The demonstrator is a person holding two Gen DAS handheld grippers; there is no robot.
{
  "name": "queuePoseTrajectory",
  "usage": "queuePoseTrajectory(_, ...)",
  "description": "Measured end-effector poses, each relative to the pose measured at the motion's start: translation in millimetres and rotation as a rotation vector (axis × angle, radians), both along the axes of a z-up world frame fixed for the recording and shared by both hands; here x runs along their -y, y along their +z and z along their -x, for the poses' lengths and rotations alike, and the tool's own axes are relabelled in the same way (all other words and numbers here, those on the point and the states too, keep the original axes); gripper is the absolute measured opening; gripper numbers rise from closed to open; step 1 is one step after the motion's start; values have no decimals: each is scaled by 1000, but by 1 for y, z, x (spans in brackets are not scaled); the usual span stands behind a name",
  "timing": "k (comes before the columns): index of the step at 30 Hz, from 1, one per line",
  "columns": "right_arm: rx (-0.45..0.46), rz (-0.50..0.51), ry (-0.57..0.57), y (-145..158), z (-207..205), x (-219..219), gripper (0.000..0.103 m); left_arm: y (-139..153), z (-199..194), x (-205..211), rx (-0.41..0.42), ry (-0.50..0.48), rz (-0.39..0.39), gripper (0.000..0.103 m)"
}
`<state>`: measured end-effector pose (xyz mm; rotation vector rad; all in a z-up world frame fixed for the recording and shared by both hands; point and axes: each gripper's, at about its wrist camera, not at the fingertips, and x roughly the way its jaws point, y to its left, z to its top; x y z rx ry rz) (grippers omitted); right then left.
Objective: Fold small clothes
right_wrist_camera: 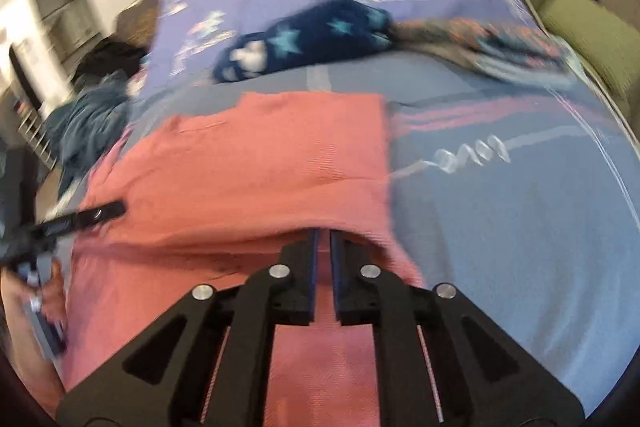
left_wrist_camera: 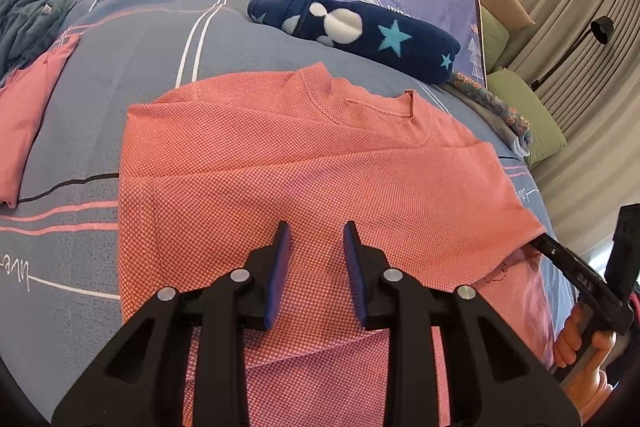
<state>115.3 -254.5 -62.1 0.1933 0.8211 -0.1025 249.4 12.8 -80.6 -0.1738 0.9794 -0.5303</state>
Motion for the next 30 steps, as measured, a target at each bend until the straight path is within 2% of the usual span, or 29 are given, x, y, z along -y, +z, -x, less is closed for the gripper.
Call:
queuePoseTrajectory(1, -40, 37, -34, -5, -4, 1, 11, 0, 0, 0, 2, -2, -3, 29)
queuePoseTrajectory(2, -89, 3, -70, -15, -8, 12, 4, 0, 0, 0, 3, -3, -3, 29)
queuePoseTrajectory(3, -99, -68, -86, -18, -7, 23, 0, 0, 0, 0, 2, -4, -1, 29)
queuePoseTrajectory(4, -102, -128, -103, -18, -5, 32, 0, 0, 0, 0, 0, -5, 2, 29)
queuePoseTrajectory(6, -117, -141, -161, -13, 4, 43, 0, -1, -1, -2, -4, -5, 8, 29)
queuePoseTrajectory(11, -94, -166, -98, -1, 24, 44, 3, 0, -1, -1, -1, -4, 4, 29)
queuePoseTrajectory(15, 31, -162, -57, 32, 22, 40, 15, 4, 1, -1, -10, 9, 8, 29)
queuePoseTrajectory(17, 75, -151, 6, 41, 9, 35, 23, 9, 4, -1, -16, -19, 47, 29)
queuePoseTrajectory(18, 79, -167, 54, 38, -2, 32, 24, 11, 7, 1, -16, -49, 75, 29)
queuePoseTrajectory(20, 10, -174, 79, 21, -18, 30, 23, 13, 13, 8, -8, -111, 93, 29)
queuePoseTrajectory(21, -62, -114, 41, 5, -26, 30, 23, 12, 16, 14, -6, -141, 77, 30)
queuePoseTrajectory(22, -126, -50, -4, -13, -30, 33, 12, 9, 18, 19, -6, -168, 51, 30)
queuePoseTrajectory(23, -114, -37, -11, -19, -28, 35, 3, 4, 21, 27, 5, -195, 2, 30)
queuePoseTrajectory(24, -85, -40, -4, -19, -24, 36, 3, 3, 23, 31, 28, -211, -26, 30)
queuePoseTrajectory(27, -92, -3, -34, -7, -16, 31, 4, 5, 27, 33, 45, -223, -41, 32)
queuePoseTrajectory(30, -62, -81, 10, 5, -16, 34, 10, 7, 28, 33, 44, -213, -38, 34)
